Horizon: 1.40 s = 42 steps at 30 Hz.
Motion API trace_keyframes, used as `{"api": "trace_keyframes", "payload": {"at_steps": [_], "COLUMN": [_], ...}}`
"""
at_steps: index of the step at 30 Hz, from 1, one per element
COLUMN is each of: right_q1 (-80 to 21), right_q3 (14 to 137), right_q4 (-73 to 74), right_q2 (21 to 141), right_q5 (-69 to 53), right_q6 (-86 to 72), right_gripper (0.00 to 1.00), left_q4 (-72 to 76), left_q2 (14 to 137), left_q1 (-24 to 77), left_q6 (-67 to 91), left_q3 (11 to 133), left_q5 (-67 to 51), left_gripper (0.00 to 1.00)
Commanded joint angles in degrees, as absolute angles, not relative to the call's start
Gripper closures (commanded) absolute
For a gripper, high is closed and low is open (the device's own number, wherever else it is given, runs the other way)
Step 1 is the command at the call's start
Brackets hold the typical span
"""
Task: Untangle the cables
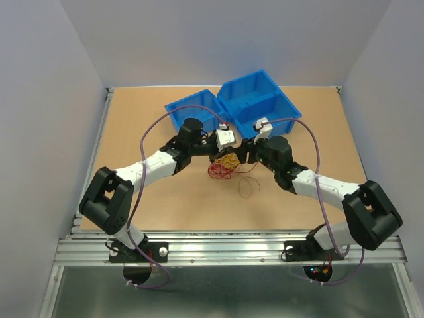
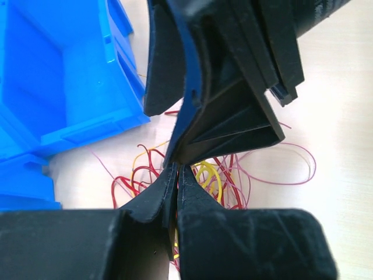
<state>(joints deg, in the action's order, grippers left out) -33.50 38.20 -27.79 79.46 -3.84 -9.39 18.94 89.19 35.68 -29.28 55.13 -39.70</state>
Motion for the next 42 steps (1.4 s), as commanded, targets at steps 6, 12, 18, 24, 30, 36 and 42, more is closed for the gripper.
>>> {"api": "trace_keyframes", "payload": {"at_steps": [6, 12, 18, 24, 30, 36, 42], "right_q1": [-34.1, -34.2, -34.2, -34.4, -35.5, -37.2, -37.5], "right_q3": [33.0, 30.9, 33.7, 34.1, 34.6, 35.1, 34.1], "right_q4": [-32.3, -32.3, -32.2, -32.0, -31.9, -31.9, -33.0], "right_q2": [71.7, 67.0, 72.4, 73.3, 74.6, 75.1, 73.4], "right_q5": [4.9, -3.6, -14.1, -15.3, -15.8, -14.3, -13.4], "right_q6": [-6.3, -1.5, 2.1, 3.0, 3.8, 4.7, 4.2], "right_gripper": [0.4, 0.52, 0.45, 0.45, 0.45, 0.49, 0.53], "left_q4": [17.5, 15.9, 13.2, 12.0, 10.4, 9.1, 7.9], "left_q2": [88.7, 88.2, 87.5, 87.5, 88.1, 88.2, 88.8], "left_q1": [34.8, 34.5, 34.4, 34.4, 34.4, 34.4, 34.5], "left_q6": [-30.1, -31.3, -33.9, -34.7, -35.4, -36.3, -37.2], "left_q3": [58.7, 59.2, 59.4, 59.6, 60.4, 60.8, 61.3], "left_q5": [-42.5, -44.1, -47.6, -49.2, -51.6, -53.2, -53.7], "left_gripper": [1.0, 1.0, 1.0, 1.0, 1.0, 1.0, 1.0]}}
